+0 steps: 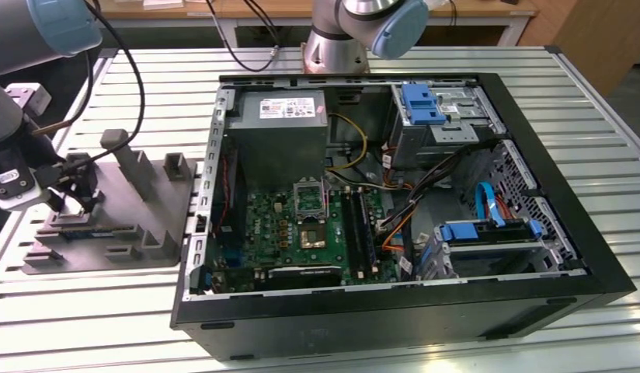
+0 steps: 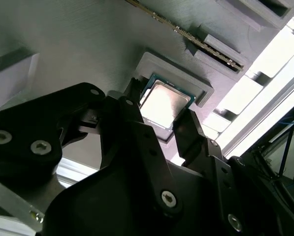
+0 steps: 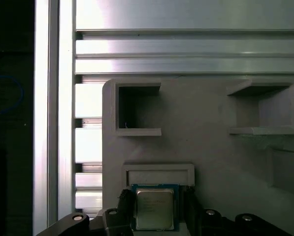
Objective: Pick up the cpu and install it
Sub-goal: 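Pick up the cpu and move it towards the insertion slot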
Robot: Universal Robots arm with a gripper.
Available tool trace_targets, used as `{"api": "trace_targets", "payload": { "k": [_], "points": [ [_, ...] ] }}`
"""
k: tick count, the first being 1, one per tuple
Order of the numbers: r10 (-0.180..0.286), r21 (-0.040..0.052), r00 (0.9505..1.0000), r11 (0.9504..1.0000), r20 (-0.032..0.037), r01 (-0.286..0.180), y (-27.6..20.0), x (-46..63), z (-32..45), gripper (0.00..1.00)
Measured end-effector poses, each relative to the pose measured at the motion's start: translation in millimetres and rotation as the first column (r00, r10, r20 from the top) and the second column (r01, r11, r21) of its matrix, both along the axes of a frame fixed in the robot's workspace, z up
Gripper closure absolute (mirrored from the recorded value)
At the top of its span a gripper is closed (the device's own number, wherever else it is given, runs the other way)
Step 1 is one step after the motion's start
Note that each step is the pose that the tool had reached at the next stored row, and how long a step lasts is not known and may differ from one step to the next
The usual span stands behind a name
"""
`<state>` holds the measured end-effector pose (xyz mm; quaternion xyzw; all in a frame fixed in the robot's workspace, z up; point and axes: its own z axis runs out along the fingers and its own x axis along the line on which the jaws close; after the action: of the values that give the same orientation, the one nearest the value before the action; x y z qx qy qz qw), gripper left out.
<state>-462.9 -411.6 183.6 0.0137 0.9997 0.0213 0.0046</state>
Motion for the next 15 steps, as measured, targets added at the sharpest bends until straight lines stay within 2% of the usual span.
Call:
{"api": "trace_targets", "payload": {
  "k": [15],
  "points": [
    [0.0,0.0005,1.0,1.0,-0.0001,0.0,0.0,-2.9,0.1,0.46]
  ]
}}
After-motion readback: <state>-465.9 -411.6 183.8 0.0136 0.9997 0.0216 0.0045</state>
